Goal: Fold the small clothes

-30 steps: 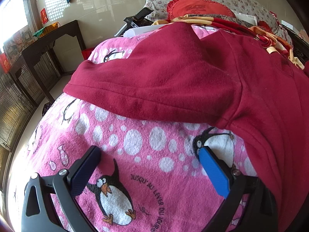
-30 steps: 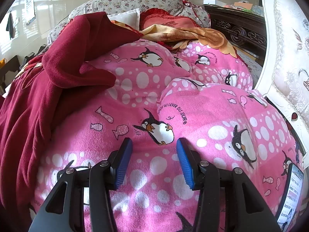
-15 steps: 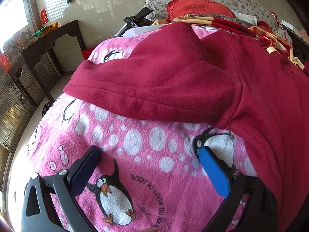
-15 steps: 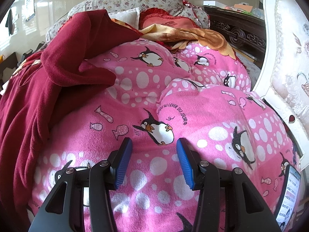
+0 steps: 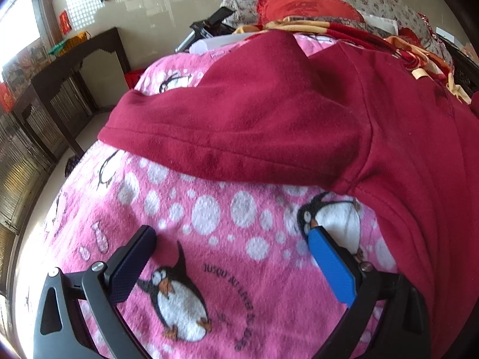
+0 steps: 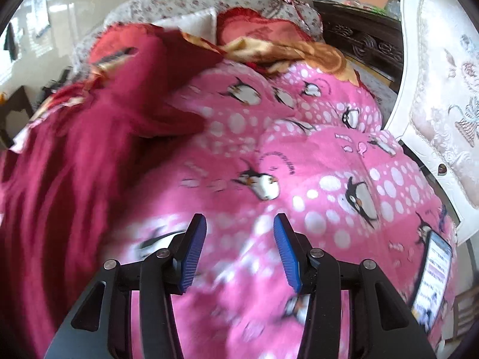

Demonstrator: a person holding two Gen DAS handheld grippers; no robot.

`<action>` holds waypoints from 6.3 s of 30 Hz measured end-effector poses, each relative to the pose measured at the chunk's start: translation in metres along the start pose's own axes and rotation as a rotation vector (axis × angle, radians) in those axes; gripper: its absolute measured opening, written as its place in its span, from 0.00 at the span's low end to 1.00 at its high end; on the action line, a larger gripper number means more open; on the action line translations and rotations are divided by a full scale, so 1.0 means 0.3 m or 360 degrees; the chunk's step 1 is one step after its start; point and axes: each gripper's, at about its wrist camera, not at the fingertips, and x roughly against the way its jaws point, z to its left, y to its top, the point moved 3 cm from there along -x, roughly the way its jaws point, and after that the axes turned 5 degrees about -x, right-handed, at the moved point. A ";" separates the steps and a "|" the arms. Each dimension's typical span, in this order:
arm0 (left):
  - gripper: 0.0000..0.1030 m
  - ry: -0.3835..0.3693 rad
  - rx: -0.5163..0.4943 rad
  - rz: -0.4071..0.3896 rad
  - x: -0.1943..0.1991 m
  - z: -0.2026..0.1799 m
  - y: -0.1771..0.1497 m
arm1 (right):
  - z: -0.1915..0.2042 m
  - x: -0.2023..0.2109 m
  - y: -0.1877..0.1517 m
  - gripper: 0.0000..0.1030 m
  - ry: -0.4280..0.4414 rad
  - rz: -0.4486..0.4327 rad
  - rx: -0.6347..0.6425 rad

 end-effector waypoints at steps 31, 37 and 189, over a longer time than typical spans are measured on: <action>0.98 -0.0278 -0.0135 -0.0218 0.479 -0.135 0.092 | 0.602 0.532 0.070 0.29 0.0646 0.0104 0.0139; 0.97 -0.0269 -0.0143 -0.0208 0.469 -0.150 0.100 | 0.609 0.418 0.053 0.29 0.0546 0.0050 0.0157; 0.97 -0.0395 0.0030 -0.0153 0.252 -0.073 0.148 | 0.732 -0.034 -0.013 0.29 0.0318 0.0185 0.0209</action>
